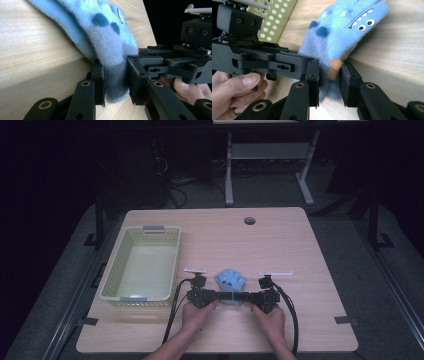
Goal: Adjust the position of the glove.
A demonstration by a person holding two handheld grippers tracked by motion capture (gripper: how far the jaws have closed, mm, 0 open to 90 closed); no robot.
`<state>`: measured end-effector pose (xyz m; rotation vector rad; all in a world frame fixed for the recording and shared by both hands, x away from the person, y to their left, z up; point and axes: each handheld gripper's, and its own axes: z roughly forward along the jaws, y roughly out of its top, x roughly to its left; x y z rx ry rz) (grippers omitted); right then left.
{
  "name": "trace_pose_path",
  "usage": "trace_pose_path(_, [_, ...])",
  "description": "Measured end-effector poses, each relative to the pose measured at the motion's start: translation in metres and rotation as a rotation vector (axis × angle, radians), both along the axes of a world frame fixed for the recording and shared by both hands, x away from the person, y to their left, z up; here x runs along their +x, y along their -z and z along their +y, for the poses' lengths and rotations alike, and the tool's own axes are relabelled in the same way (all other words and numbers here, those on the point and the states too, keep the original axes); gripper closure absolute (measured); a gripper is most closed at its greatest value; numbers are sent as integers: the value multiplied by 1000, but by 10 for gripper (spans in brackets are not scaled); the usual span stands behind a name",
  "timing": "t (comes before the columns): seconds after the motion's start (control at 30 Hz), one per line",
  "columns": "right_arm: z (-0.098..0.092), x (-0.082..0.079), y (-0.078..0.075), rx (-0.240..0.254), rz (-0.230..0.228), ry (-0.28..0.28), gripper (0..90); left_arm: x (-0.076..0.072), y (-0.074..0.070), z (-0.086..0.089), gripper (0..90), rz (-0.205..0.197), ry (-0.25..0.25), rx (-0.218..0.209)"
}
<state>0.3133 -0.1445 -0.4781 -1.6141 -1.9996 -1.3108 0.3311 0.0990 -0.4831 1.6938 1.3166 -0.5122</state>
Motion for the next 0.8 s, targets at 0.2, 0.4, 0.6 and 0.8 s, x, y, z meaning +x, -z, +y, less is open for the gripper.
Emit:
trace_pose_path(0.2, [0, 2, -4, 1, -6, 3, 715, 2, -5, 0, 696, -18, 2, 1])
trace_pose_path(0.4, [-1, 2, -13, 28, -21, 9, 715, 3, -17, 1, 696, -48, 11, 3])
trace_pose_path(0.6, [1, 0, -21, 36, -31, 3, 715, 2, -27, 5, 695, -73, 26, 7])
trace_pose_path(0.8, [4, 0, -31, 63, -52, 0, 715, 1, -39, 10, 696, -103, 29, -5])
